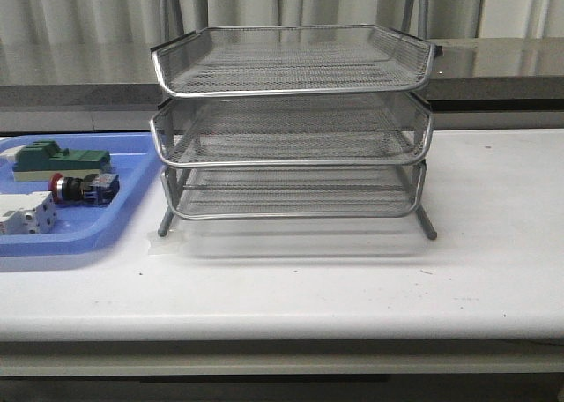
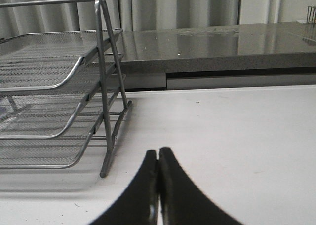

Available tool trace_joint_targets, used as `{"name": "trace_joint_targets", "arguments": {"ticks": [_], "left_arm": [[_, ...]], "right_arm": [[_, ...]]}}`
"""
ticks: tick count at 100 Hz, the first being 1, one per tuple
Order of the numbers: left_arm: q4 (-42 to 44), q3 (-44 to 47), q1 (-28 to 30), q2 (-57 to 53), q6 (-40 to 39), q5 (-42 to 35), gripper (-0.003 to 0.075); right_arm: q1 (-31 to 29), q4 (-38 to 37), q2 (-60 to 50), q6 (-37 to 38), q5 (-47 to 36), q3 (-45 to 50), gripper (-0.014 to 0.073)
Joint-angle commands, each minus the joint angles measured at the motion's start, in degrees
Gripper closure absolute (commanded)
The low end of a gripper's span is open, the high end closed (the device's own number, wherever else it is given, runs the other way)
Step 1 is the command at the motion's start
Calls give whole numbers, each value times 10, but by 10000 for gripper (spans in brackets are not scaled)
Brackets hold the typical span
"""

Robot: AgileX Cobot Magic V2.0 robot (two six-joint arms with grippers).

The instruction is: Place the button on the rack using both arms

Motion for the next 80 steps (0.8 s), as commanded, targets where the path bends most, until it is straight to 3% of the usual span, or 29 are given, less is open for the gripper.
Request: {"name": "trace_joint_targets", "arguments": {"ticks": [1,52,64,80], "left_arm": [[-4,24,2,-16,-4,-43,740],[-4,24,2,-16,-4,-43,740],[-4,24,2,-16,-4,-43,740],[-4,24,2,-16,-4,-43,740]], "right_arm": [[-3,-5,-11,-4,-47,-9,654],[-3,12,-11,-4,-120,-17,654],[-3,32,-4,-4,-65,-57,654],[-3,32,51,-4,74,-152,654]]}}
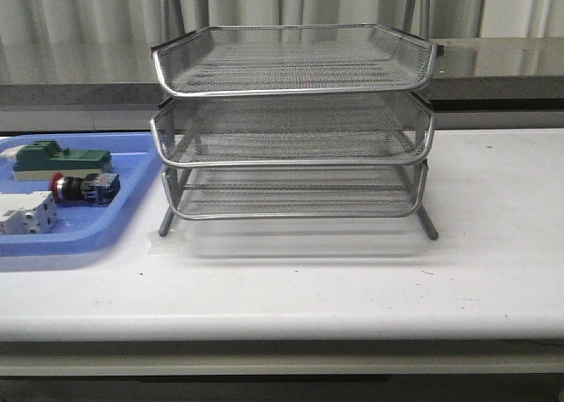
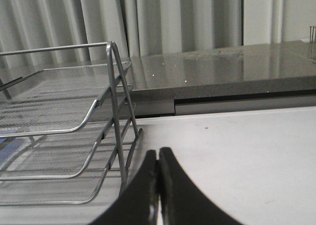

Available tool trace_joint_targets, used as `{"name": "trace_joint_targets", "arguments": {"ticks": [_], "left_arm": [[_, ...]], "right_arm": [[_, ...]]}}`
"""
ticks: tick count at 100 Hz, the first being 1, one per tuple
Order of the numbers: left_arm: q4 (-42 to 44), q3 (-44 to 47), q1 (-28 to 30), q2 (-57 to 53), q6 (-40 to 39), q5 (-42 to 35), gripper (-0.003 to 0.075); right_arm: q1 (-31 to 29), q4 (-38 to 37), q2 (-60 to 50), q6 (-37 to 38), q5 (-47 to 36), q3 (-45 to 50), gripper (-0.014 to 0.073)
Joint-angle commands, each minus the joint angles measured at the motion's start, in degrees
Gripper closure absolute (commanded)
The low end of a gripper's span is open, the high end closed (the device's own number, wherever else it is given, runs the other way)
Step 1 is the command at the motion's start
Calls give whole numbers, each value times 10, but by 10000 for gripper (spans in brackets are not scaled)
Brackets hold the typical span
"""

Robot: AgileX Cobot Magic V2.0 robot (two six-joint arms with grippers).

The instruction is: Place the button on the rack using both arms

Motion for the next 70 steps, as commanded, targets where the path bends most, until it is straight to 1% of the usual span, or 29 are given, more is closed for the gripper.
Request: {"name": "trace_joint_targets", "arguments": {"ticks": [1,16,24,34,47,60,70], "left_arm": [[-4,24,2,-16,-4,-44,740],[-4,24,2,-16,-4,-44,740],[-4,24,2,-16,-4,-44,740],[-4,24,2,-16,-4,-44,740],[-4,24,2,-16,-4,-44,740],[-4,24,2,-16,-4,-44,740],[-4,24,2,-16,-4,-44,740]], "right_arm": [[-3,4,43,-4,33,-69,654],[-3,13,138,-4,138,-168,654],[-3,35,201,-4,211,-218,654],[-3,58,275,-4,267,-265,654],[-3,97,351,-4,265,-286,654],[-3,138,413,-4,225,-286,654],[-3,195,452,-4,205,-286,654]]}}
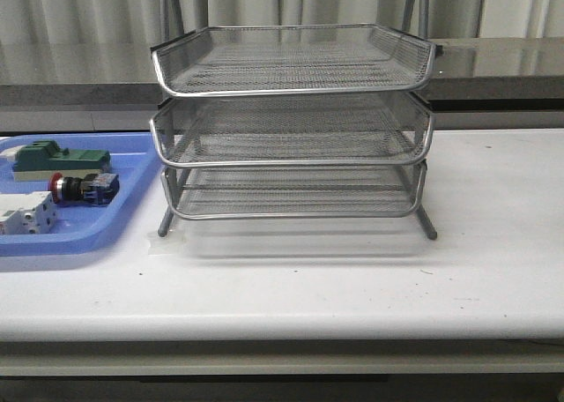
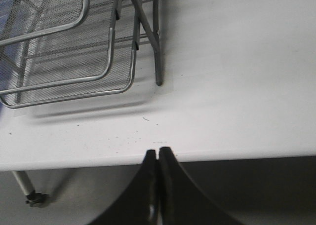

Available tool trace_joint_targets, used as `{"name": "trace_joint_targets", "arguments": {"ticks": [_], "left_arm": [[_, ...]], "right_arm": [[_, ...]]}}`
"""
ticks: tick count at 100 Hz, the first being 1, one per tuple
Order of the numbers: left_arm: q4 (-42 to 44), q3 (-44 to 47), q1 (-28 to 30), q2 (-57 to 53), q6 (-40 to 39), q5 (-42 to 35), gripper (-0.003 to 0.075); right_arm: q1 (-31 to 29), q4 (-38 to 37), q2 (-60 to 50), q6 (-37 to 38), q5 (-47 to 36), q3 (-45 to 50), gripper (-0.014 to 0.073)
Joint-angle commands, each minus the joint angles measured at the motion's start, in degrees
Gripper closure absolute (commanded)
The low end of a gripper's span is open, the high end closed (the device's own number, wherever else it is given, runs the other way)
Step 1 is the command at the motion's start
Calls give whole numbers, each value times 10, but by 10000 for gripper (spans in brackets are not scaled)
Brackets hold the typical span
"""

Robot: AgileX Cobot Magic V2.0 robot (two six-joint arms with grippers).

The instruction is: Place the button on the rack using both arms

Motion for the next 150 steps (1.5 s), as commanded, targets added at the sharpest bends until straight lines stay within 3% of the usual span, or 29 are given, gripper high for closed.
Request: {"name": "trace_joint_targets", "arguments": {"ticks": [1,18,38,43,72,91,112,142,150], "left_arm": [[-4,24,2,-16,-4,-44,740],[-4,24,2,-16,-4,-44,740],[-4,24,2,-16,-4,-44,740],[-4,24,2,-16,-4,-44,740],[-4,24,2,-16,-4,-44,740],[-4,24,2,-16,-4,-44,740],[-4,24,2,-16,-4,-44,740],[-4,24,2,-16,-4,-44,740],[-4,24,2,-16,-4,-44,740]], "right_arm": [[-3,59,32,-4,-56,-20,654],[2,169,99,-10,-86,-20,589],[43,300,155,-103,-137,-20,246],[53,331,168,-129,-149,-20,199],[85,527,271,-317,-164,-50,194],[85,614,343,-419,-156,-86,194],[85,662,416,-481,-134,-127,194],[85,676,486,-507,-131,-180,195],[85,679,495,-507,-130,-182,235]]}}
